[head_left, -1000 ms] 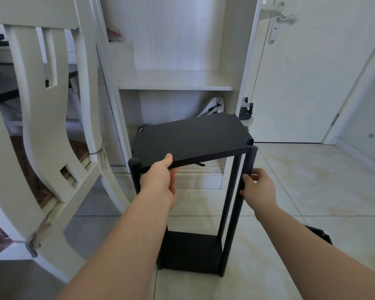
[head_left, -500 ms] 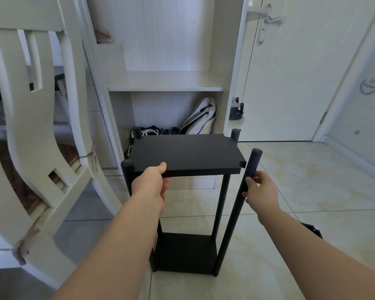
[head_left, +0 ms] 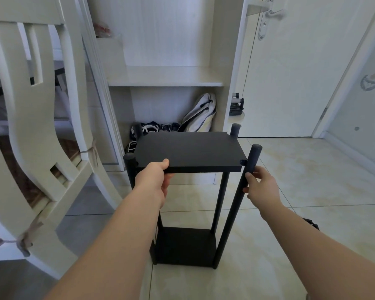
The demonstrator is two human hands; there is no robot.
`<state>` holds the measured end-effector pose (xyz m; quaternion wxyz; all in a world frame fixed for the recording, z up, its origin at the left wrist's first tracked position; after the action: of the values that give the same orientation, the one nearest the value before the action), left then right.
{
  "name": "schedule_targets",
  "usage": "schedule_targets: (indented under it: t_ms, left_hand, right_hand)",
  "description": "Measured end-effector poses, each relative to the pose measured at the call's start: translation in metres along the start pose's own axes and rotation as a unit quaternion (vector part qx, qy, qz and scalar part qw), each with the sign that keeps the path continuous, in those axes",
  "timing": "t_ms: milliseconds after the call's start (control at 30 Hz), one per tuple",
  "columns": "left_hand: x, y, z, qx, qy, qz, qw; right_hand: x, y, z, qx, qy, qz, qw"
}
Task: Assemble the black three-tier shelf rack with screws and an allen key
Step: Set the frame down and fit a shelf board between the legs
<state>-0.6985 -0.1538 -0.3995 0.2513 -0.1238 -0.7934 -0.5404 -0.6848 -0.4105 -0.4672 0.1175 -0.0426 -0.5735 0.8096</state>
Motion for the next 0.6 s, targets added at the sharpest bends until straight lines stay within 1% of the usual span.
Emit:
schedule_targets:
  t_ms: [333, 600]
  left_hand:
    - [-0.007, -0.005, -0.002, 0.004, 0.004, 0.021, 1.000]
    - [-0.009, -0.006, -0.002, 0.006, 0.010, 0.026, 1.000]
  right_hand:
    - [0.012, -0.002, 0.006, 0.033, -0.018, 0.013, 0.999]
    - [0.022, -0.004, 0.010, 0.023, -0.022, 0.011, 0.999]
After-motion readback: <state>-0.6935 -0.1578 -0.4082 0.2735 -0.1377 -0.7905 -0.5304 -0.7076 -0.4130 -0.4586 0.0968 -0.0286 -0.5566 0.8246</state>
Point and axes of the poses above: each hand's wrist, its own x-axis away from the middle knuckle, its own z-axis out of the back of the hand, y = z × x, the point moved 1 cm from there along -x, towards the middle knuckle, and after that the axes turned 13 degrees about -y, right-handed, at the moved point
